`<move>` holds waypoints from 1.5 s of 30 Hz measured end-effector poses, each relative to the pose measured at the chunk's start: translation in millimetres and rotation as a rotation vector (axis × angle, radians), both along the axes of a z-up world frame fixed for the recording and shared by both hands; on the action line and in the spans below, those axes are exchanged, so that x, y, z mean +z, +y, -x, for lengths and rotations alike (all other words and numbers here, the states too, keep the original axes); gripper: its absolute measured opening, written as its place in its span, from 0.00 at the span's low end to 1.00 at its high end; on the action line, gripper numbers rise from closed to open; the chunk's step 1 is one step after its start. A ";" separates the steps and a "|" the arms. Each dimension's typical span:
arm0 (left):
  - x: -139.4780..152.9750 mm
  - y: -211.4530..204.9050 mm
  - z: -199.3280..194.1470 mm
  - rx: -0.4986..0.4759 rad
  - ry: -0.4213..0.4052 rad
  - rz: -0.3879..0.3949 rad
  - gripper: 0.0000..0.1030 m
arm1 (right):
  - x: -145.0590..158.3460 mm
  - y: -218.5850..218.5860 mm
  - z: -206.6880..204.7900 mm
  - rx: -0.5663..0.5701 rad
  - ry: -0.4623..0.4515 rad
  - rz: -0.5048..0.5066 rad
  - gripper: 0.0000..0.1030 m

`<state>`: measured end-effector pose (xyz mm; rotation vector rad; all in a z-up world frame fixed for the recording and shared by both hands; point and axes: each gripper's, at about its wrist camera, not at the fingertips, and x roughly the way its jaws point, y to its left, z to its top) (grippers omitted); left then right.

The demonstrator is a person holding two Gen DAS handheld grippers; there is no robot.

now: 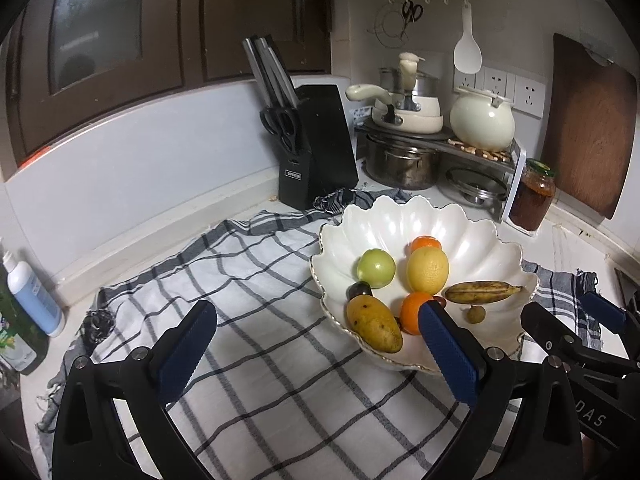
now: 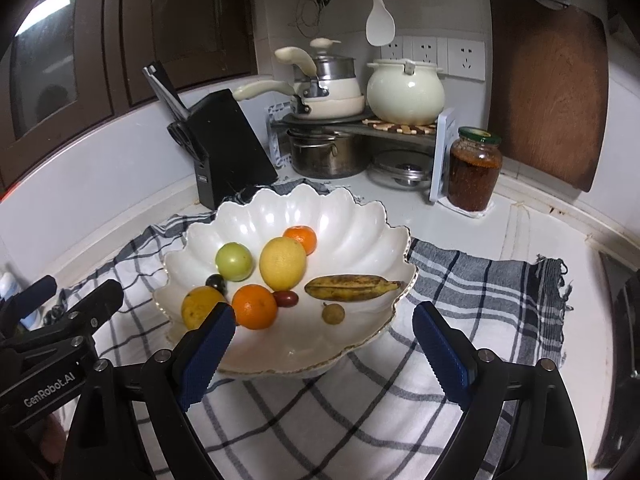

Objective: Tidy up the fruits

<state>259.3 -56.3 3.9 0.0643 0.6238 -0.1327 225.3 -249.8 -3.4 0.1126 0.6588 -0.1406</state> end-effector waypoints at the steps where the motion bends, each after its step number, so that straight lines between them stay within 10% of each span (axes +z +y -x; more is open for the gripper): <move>1: 1.7 1.3 4.3 0.004 -0.004 0.000 1.00 | 1.2 0.8 2.7 0.000 -0.003 0.002 0.88; 45: 3.7 66.9 197.4 0.076 -0.023 0.014 1.00 | 18.9 57.4 181.2 0.065 -0.110 0.057 0.88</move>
